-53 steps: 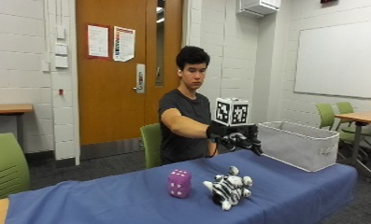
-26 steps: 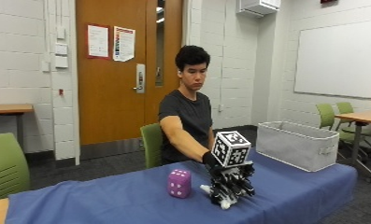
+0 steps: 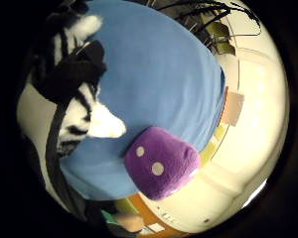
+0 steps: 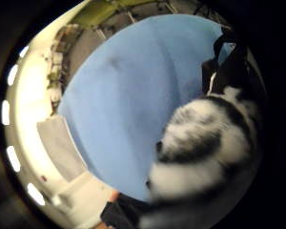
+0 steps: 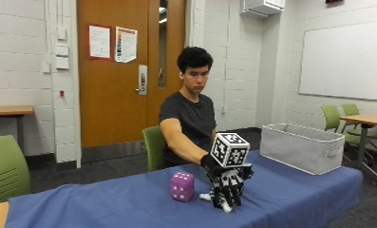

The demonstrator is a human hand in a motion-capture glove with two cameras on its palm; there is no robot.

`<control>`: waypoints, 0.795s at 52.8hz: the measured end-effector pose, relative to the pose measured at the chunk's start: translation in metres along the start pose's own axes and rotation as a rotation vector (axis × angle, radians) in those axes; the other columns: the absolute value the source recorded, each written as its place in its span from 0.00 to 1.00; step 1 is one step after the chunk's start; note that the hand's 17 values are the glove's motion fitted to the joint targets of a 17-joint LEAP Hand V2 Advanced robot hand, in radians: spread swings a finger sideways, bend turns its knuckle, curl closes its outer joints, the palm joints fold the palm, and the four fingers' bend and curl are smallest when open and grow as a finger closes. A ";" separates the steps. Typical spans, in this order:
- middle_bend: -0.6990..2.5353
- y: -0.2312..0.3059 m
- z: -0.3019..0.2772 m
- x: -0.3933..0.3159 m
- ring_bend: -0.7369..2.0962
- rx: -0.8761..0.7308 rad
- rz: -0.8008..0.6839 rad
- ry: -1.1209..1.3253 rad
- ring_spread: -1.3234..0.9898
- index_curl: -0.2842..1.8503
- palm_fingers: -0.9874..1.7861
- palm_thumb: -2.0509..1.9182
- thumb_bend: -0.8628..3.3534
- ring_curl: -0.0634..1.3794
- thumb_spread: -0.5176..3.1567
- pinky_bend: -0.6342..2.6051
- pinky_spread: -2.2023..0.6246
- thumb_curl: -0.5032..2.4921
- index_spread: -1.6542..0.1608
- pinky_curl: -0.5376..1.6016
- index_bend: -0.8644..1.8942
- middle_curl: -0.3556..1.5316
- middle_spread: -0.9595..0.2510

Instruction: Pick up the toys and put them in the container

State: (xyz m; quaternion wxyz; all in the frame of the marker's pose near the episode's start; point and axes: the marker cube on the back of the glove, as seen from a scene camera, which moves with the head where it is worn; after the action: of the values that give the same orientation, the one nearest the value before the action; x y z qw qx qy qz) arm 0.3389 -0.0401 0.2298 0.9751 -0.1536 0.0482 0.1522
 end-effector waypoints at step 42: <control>0.50 0.015 -0.028 -0.016 0.64 0.135 -0.066 -0.105 0.38 0.60 0.69 0.68 0.25 0.34 0.38 0.47 0.65 0.40 0.69 0.42 0.44 0.45 0.49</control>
State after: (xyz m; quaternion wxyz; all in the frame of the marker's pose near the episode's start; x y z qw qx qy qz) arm 0.3182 -0.0398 0.2012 0.9890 -0.0808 0.0021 0.1242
